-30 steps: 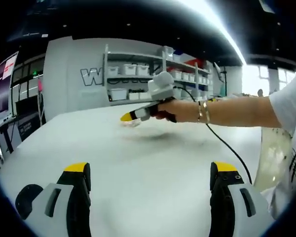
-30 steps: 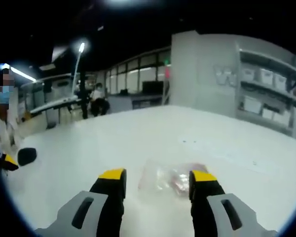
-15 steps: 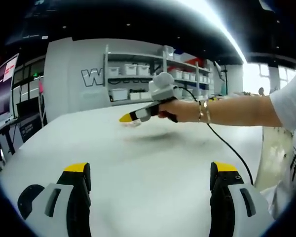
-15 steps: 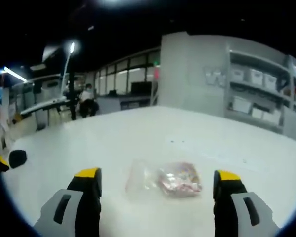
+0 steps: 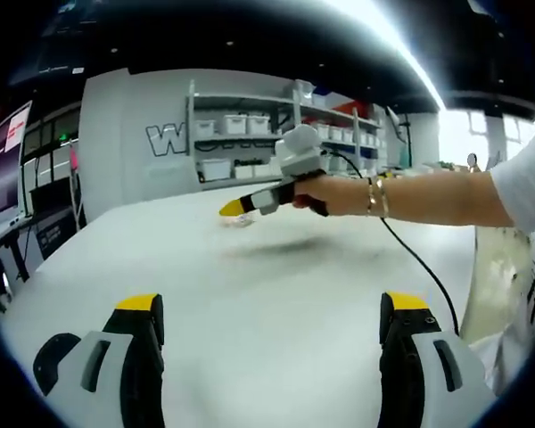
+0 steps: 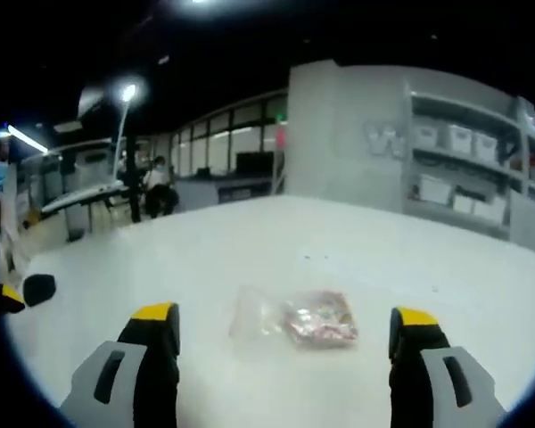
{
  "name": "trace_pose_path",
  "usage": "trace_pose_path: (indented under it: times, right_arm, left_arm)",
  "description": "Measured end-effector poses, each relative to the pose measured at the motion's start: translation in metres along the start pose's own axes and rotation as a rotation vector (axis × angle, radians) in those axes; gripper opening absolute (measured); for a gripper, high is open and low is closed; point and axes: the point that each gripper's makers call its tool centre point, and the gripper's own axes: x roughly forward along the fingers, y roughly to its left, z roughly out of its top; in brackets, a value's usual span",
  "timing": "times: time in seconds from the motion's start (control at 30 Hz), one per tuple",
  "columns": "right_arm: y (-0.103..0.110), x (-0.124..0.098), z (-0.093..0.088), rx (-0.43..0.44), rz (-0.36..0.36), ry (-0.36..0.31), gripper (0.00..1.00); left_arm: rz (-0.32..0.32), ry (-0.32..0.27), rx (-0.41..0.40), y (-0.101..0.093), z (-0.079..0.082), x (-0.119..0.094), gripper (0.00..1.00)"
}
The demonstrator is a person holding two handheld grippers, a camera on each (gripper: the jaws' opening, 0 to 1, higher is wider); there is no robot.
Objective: Open the resealable bag by pulling the two sides of the seal apart until the entire bag opening is separated and visibly accessible.
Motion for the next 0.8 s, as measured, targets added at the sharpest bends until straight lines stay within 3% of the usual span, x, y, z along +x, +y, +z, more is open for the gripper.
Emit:
trace_pose_path:
  times: [0.8]
  right_arm:
    - [-0.002, -0.036, -0.012, 0.021, 0.004, -0.023, 0.99]
  left_arm:
    - [-0.002, 0.002, 0.013, -0.008, 0.001, -0.002, 1.00]
